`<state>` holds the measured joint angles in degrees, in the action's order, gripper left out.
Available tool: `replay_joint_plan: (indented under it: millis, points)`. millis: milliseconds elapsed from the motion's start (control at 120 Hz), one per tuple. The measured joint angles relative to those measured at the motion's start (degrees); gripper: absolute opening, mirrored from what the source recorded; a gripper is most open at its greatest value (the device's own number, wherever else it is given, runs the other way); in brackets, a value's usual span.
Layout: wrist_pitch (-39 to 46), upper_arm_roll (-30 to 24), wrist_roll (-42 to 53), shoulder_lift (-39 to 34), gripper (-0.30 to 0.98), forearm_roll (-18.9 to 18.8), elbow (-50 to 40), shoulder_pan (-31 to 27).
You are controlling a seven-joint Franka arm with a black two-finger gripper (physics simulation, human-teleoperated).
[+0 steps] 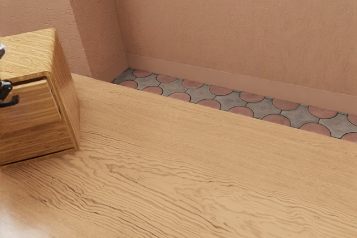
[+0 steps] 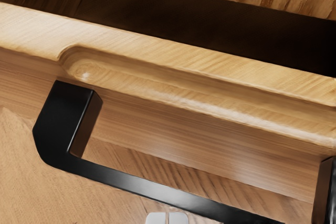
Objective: Push the drawer handle with one arm to close the drawer
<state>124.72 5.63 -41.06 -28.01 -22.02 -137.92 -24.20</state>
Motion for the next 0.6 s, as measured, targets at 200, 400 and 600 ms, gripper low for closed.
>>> replay_joint_plan:
  millis: [200, 400, 600]
  points:
    - [2.7, 0.0, -0.4, 1.8, -0.1, -1.3, 0.9, -0.6]
    - [4.9, 0.1, -0.8, 3.6, -0.11, -2.1, 1.7, -0.7]
    - [-0.8, -0.5, -2.1, -1.5, -0.1, -1.2, 1.6, 1.9]
